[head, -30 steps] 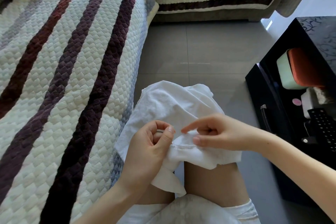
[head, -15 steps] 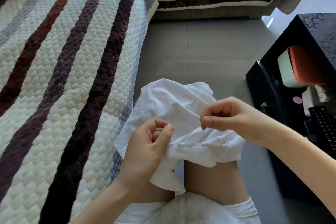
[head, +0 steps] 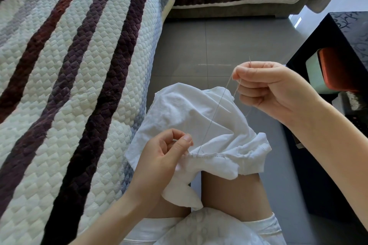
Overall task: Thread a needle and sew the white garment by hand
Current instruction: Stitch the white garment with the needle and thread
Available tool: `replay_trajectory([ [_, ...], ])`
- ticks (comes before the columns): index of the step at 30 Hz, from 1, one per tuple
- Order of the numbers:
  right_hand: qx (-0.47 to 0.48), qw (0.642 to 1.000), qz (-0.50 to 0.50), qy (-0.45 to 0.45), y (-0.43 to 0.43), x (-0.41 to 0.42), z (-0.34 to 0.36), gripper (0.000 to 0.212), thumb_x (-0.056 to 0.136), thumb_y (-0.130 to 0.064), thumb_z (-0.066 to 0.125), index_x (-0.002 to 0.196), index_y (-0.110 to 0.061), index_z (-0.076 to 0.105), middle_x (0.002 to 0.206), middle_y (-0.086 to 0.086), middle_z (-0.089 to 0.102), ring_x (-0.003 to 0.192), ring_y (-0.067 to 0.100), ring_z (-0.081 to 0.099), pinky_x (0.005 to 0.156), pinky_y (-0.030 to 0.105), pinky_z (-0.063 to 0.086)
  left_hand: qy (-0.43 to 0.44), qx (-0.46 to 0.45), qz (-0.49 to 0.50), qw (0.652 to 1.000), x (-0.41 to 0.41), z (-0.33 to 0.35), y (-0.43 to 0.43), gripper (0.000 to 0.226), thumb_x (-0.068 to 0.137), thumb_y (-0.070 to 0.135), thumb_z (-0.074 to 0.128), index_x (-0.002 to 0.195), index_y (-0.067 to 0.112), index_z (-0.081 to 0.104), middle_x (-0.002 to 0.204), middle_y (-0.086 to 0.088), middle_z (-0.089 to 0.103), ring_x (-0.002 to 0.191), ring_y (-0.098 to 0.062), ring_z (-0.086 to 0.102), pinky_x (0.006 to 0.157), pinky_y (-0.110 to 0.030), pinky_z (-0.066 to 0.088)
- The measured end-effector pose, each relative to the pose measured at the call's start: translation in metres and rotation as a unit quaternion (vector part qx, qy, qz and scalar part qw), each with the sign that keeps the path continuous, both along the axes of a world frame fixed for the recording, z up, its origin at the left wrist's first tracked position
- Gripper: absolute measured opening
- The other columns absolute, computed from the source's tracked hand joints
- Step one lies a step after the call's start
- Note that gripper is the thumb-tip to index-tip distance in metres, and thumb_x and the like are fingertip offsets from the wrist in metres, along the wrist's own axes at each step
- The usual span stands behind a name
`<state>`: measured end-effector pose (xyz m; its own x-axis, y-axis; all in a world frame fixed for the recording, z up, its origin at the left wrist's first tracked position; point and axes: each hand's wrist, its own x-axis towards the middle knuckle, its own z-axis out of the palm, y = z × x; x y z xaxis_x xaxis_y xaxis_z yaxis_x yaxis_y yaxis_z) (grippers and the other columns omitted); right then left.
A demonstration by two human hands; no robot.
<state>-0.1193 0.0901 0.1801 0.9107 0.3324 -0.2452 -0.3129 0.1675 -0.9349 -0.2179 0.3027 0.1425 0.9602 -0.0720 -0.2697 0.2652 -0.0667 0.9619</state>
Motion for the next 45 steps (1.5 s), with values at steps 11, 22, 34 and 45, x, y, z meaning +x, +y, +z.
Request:
replay_trajectory([
  [11,-0.023,0.998,-0.049,0.030,-0.001,0.014,0.001,0.020,0.091,-0.009,0.049,0.073,-0.009,0.057,0.048,-0.009,0.020,0.041,0.005,0.014,0.041,0.018,0.013,0.030,-0.061,-0.064,0.996,-0.006,0.005,0.007,0.051,0.068,0.053,0.063,0.061,0.002,0.066,0.063,-0.016,0.058,0.061,-0.024,0.052,0.058,-0.028,0.036],
  [22,-0.043,0.992,-0.106,0.056,-0.002,0.025,-0.008,0.025,0.093,-0.004,0.049,0.069,-0.009,0.054,0.048,-0.007,0.022,0.040,0.006,0.016,0.039,0.019,0.015,0.046,-0.043,-0.099,0.993,-0.008,0.007,0.010,0.023,0.052,0.036,0.076,0.061,0.015,0.071,0.059,0.000,0.064,0.057,-0.008,0.059,0.053,-0.015,0.044],
  [34,-0.343,0.875,0.097,-0.327,0.022,-0.059,-0.045,0.012,0.095,-0.025,0.042,0.091,-0.021,0.053,0.066,-0.015,0.051,0.059,0.006,0.045,0.056,0.017,0.033,0.052,-0.058,-0.095,0.992,-0.003,0.006,0.015,0.020,0.055,0.035,0.076,0.066,0.019,0.074,0.065,0.003,0.067,0.063,-0.005,0.061,0.059,-0.013,0.045],
  [45,-0.315,0.867,0.111,-0.370,0.023,-0.062,-0.052,0.011,0.090,-0.028,0.052,0.084,-0.030,0.060,0.074,-0.023,0.052,0.069,0.003,0.047,0.063,0.025,0.043,-0.106,0.084,-0.147,0.980,0.003,0.002,0.020,0.007,0.071,0.037,0.070,0.074,0.030,0.070,0.070,0.006,0.066,0.069,-0.010,0.062,0.066,-0.019,0.045],
])
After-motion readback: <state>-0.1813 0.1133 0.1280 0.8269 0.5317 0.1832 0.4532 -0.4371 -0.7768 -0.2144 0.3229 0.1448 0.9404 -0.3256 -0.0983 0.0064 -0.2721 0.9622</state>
